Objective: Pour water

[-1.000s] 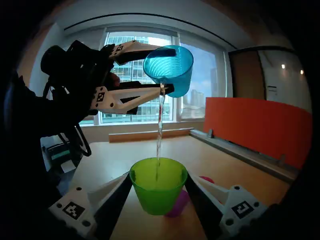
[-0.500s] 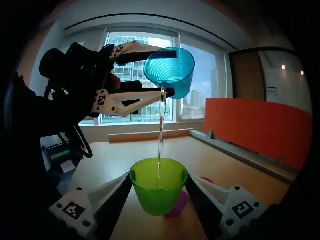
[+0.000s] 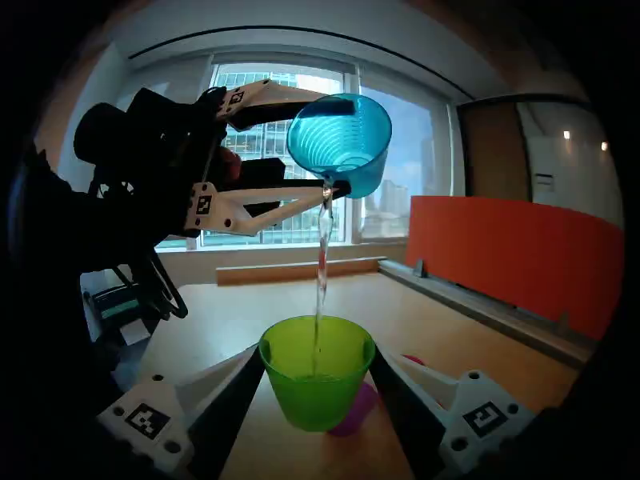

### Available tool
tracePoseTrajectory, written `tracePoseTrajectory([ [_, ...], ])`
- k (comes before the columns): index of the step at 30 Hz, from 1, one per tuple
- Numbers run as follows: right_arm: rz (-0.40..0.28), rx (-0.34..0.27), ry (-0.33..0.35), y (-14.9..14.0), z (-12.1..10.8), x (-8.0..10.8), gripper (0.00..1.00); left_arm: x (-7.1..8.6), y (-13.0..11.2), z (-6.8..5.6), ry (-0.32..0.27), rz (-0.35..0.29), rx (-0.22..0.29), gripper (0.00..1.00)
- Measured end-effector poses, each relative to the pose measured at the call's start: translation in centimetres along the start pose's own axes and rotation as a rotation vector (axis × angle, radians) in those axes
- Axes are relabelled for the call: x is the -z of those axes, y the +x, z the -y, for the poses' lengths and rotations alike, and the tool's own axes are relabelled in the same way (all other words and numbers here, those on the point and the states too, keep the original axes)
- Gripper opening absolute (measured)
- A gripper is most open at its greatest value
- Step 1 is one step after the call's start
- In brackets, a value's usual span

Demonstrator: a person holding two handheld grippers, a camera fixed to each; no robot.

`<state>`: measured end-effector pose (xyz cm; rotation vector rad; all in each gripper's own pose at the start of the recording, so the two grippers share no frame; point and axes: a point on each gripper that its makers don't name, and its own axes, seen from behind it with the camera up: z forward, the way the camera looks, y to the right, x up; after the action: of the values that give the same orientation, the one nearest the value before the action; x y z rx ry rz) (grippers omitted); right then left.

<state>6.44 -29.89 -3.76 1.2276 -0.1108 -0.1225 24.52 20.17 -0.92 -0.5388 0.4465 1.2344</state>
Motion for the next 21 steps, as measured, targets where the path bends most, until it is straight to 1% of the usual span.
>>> tracePoseTrajectory([
  [15,0.002,0.003,0.001,0.03,-0.03,-0.07,0.92,-0.1,0.21,-0.48,0.003,-0.008,-0.034,0.86],
  [21,0.0,0.004,0.001,0.12,0.06,-0.05,0.92,0.09,0.36,-0.57,0.003,-0.009,-0.062,0.86],
])
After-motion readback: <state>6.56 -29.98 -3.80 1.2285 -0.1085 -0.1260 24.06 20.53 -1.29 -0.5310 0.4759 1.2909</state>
